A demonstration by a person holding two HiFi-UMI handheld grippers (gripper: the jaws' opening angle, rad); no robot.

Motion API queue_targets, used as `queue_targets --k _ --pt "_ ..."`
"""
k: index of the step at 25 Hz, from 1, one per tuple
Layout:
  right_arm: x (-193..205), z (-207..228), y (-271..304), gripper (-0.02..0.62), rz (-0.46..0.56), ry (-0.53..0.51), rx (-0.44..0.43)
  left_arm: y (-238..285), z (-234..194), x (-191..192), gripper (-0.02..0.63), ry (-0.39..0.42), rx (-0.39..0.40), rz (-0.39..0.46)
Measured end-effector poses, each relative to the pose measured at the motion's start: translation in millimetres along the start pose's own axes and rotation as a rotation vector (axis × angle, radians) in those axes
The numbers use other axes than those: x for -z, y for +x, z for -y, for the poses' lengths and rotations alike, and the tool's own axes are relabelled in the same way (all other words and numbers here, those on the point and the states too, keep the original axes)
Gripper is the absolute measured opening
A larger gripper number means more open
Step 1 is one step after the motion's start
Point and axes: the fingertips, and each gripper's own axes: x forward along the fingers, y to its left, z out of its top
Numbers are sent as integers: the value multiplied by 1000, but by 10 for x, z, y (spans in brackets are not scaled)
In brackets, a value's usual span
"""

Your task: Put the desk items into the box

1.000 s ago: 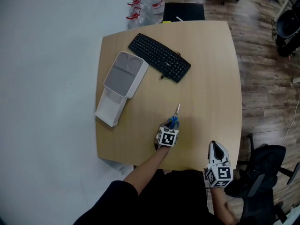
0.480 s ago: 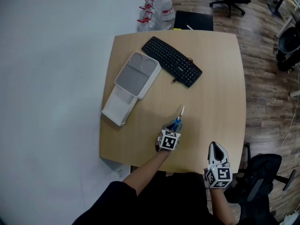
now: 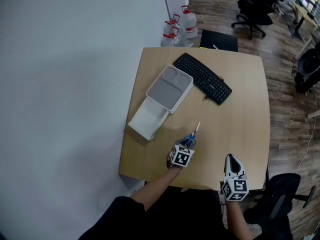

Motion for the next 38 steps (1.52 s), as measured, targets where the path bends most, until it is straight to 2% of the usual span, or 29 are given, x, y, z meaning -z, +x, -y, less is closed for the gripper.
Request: queue_targets --k 9,13,22,28,38 --pt "164 -754 215 60 -12 -28 4 -542 -730 121 85 7 -22 50" --pt "123 -1088 275 60 4 -89 23 -751 -1126 112 84 -1 -46 77" --pt "50 -1706 480 60 16 -103 -3 -987 -1858 76 86 21 -91 91" --pt "-2 -1839 547 60 18 -104 12 -961 -2108 65 86 49 -88 68" --pt "-18 -1734 543 60 -7 -79 73 -675 -2335 132 86 110 -87 -29"
